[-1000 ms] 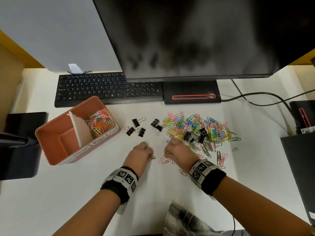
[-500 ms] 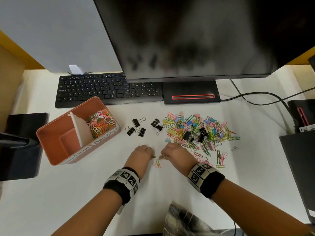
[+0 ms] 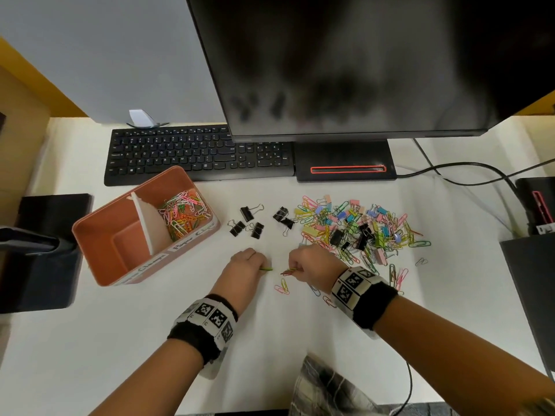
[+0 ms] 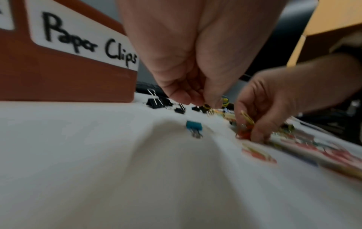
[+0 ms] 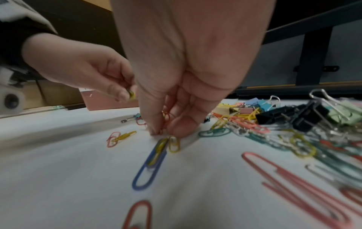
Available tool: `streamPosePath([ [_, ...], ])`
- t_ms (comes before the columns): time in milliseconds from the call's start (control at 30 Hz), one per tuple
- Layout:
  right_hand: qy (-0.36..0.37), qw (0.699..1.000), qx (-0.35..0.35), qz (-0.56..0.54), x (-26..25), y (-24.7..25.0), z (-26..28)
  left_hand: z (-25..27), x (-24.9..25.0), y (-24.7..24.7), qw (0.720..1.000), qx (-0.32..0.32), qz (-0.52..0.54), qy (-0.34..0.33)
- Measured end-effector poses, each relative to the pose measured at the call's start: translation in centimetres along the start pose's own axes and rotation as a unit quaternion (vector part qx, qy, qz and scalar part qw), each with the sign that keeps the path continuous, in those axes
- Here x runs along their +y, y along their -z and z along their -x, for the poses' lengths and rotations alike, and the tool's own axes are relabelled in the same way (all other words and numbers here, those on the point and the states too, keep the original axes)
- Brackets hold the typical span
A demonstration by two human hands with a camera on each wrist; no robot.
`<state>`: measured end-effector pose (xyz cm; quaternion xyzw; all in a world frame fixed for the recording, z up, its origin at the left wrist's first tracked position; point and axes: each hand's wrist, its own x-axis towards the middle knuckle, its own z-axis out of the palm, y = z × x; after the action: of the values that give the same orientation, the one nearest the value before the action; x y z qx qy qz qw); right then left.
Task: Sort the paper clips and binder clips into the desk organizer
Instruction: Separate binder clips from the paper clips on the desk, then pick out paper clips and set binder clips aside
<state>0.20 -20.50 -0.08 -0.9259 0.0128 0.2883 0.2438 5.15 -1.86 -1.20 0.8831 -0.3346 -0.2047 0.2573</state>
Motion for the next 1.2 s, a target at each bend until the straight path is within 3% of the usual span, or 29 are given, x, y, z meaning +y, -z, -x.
streamPosePath([
  [167, 0.020, 1.000, 0.009, -0.015, -0.8, 0.9, 0.1, 1.6, -0.4, 6.0, 0.994, 0.095, 0.032, 0.042],
  [333, 0.108, 0.983, 0.130, -0.067, -8.0, 5.1, -2.8, 1.5, -3.2, 13.7, 0.967, 0.200, 0.011, 0.156],
  [433, 0.128, 0.970, 0.183, -0.098, -13.7, 6.9, -6.6, 0.5, -5.7, 16.1, 0.951, 0.198, 0.052, 0.232],
  [533, 0.105, 0.974, 0.153, -0.134, -16.6, 7.5, -9.1, 0.1, -6.9, 16.5, 0.952, 0.164, 0.046, 0.255],
  [600, 0.105, 0.971, 0.158, -0.146, -16.1, 7.4, -9.0, 0.6, -5.8, 16.3, 0.962, 0.178, -0.017, 0.209],
  [667, 0.117, 0.963, 0.190, -0.148, -13.8, 7.1, -7.3, 1.5, -3.9, 15.7, 0.971, 0.209, -0.012, 0.116],
  [767, 0.071, 0.972, 0.196, -0.109, -8.2, 5.7, -2.6, 2.4, -1.2, 12.5, 0.990, 0.136, 0.036, 0.011],
  [900, -0.048, 0.989, 0.118, -0.071, -1.4, 1.5, 4.1, 2.2, 0.7, 5.4, 0.996, -0.041, 0.076, -0.034],
  [1000, -0.099, 0.989, 0.089, -0.065, 1.1, -1.6, 6.2, 1.6, 1.6, 0.8, 0.989, -0.126, 0.040, -0.065],
  [1100, -0.111, 0.988, 0.081, -0.066, 2.3, -3.8, 6.4, 0.9, 2.2, -1.7, 0.984, -0.152, 0.009, -0.088],
  [1200, -0.089, 0.981, 0.126, -0.114, 2.7, -4.6, 5.8, 0.0, 2.3, -2.6, 0.984, -0.144, -0.036, -0.098],
])
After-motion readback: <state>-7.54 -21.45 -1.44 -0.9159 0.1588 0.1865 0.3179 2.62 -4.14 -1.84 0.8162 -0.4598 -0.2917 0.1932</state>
